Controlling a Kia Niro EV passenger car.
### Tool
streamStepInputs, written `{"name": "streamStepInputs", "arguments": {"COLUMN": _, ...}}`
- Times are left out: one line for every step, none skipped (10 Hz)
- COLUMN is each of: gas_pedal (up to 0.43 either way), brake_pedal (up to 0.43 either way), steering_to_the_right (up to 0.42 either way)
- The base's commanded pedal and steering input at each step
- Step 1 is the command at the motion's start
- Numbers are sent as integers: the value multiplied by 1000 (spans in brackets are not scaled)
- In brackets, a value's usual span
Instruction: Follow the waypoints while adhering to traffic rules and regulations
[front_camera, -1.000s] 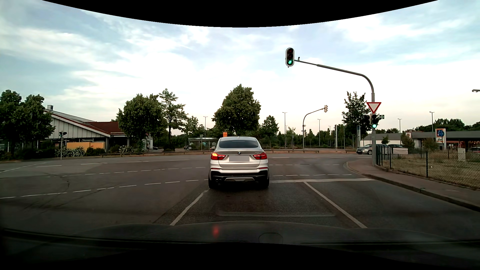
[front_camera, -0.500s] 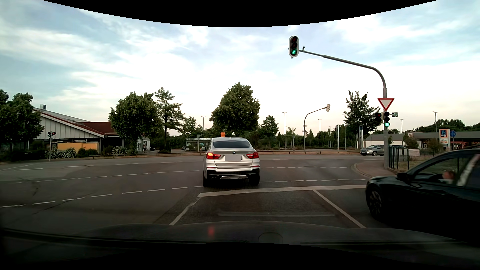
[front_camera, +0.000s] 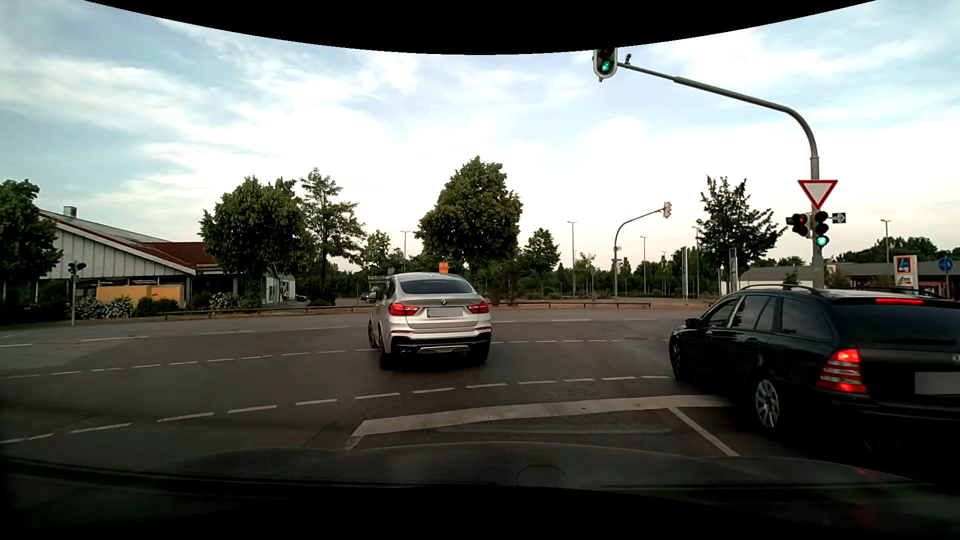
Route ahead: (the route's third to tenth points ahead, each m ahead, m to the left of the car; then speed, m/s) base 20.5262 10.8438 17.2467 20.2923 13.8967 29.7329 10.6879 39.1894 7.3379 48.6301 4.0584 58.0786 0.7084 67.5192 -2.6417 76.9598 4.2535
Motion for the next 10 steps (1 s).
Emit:
{"name": "streamStepInputs", "arguments": {"gas_pedal": 220, "brake_pedal": 6, "steering_to_the_right": -63}}
{"name": "streamStepInputs", "arguments": {"gas_pedal": 220, "brake_pedal": 6, "steering_to_the_right": -75}}
{"name": "streamStepInputs", "arguments": {"gas_pedal": 220, "brake_pedal": 6, "steering_to_the_right": -87}}
{"name": "streamStepInputs", "arguments": {"gas_pedal": 220, "brake_pedal": 6, "steering_to_the_right": -96}}
{"name": "streamStepInputs", "arguments": {"gas_pedal": 209, "brake_pedal": 6, "steering_to_the_right": -108}}
{"name": "streamStepInputs", "arguments": {"gas_pedal": 209, "brake_pedal": 6, "steering_to_the_right": -123}}
{"name": "streamStepInputs", "arguments": {"gas_pedal": 197, "brake_pedal": 6, "steering_to_the_right": -139}}
{"name": "streamStepInputs", "arguments": {"gas_pedal": 177, "brake_pedal": 6, "steering_to_the_right": -156}}
{"name": "streamStepInputs", "arguments": {"gas_pedal": 157, "brake_pedal": 6, "steering_to_the_right": -173}}
{"name": "streamStepInputs", "arguments": {"gas_pedal": 157, "brake_pedal": 6, "steering_to_the_right": -187}}
